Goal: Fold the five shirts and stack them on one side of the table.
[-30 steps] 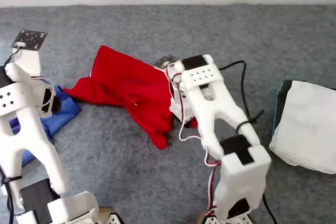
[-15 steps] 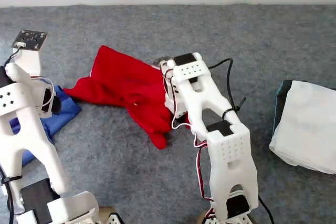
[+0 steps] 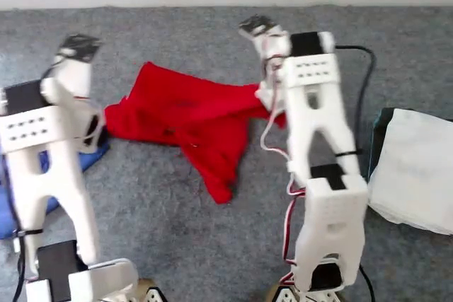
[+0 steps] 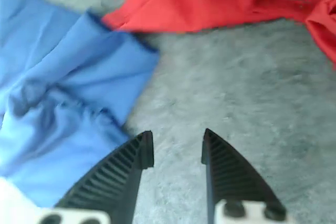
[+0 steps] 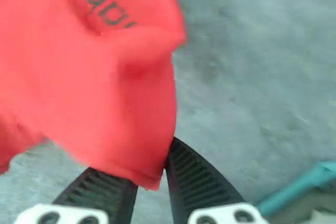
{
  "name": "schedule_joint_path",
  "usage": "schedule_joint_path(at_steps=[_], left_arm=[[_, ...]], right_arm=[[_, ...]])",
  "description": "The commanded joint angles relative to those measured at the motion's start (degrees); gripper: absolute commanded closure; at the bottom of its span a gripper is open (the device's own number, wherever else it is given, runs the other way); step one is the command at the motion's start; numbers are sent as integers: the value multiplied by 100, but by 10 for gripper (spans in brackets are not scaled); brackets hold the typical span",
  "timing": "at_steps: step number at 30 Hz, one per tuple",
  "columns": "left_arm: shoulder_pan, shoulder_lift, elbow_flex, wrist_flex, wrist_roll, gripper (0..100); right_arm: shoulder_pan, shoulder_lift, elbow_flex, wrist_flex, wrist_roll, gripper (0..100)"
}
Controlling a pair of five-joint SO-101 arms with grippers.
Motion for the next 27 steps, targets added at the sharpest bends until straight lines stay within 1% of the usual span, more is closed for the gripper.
schedule_joint_path(at_steps=[1, 4, 7, 11, 15, 18, 22, 25, 27], left_arm=[[844, -141, -22, 62, 141, 841], [1503, -141, 13, -62, 466, 838], [2207, -141, 356, -413, 527, 837], [3165, -141, 971, -870, 536, 836], [3974, -141, 1297, -1169, 580, 836], [4325, -132, 1587, -1644, 835, 821], [4571, -132, 2211, -2418, 1284, 776], [4642, -44, 2615, -2954, 1477, 773], [4615, 246, 2809, -3323, 1591, 773]], right_arm=[[637, -681, -229, 242, 237, 990], [1112, -848, -229, 242, 273, 990], [1429, -927, -229, 242, 273, 990], [1525, -910, -229, 242, 273, 990], [1473, -901, -229, 242, 273, 990], [1446, -901, -229, 242, 273, 990], [1437, -901, -229, 242, 273, 990], [1437, -892, -229, 242, 273, 990], [1446, -892, -229, 242, 273, 990]])
